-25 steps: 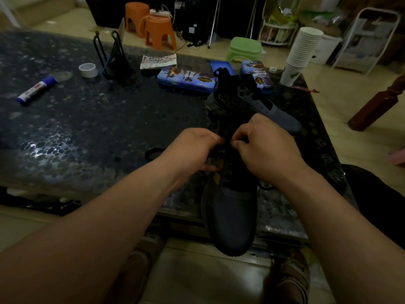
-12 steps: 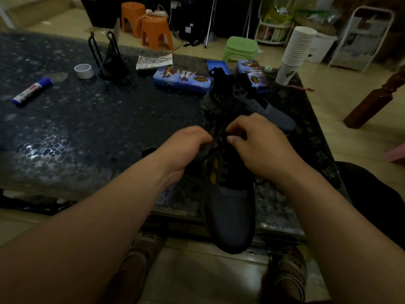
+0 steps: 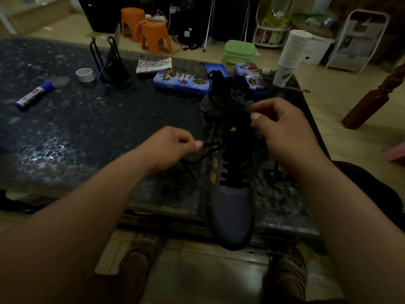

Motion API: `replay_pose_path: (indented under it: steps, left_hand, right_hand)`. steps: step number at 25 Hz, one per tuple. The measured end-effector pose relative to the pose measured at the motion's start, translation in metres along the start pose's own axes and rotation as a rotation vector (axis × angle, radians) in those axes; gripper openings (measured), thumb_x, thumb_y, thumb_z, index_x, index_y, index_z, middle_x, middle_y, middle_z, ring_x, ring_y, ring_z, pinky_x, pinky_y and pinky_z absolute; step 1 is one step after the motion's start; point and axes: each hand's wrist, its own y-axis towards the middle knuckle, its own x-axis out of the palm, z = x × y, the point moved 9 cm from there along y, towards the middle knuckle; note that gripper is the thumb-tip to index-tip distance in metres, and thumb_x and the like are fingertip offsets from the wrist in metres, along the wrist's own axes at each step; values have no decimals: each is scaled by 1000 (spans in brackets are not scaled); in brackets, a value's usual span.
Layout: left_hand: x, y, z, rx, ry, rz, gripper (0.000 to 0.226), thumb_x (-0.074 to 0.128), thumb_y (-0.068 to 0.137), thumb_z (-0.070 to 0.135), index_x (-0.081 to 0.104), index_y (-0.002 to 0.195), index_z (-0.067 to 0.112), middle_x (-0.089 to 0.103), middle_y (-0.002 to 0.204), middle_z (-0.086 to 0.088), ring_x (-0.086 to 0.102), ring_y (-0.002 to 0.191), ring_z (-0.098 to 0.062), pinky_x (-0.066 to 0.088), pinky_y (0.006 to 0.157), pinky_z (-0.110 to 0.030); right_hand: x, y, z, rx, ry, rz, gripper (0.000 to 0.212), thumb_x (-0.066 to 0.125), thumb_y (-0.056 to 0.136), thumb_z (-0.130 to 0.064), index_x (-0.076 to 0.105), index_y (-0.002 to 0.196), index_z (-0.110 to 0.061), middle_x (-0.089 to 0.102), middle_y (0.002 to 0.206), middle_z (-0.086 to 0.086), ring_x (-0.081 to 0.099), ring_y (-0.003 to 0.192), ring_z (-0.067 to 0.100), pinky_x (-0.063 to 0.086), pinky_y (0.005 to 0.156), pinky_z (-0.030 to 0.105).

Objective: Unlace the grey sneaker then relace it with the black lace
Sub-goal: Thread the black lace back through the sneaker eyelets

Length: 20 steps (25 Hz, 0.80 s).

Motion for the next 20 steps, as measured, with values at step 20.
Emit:
replay_pose_path:
  steps: [20]
  left_hand:
    - [-4, -49, 97, 280, -380, 55, 10, 57, 105, 19, 63, 103, 11, 60, 61, 0, 50, 53, -15, 43, 51, -26]
  right_hand:
    - [43, -35, -28, -233, -217, -200, 20, 75, 90, -29, 68, 109, -30, 63, 84, -7, 58, 72, 4, 49, 65, 26]
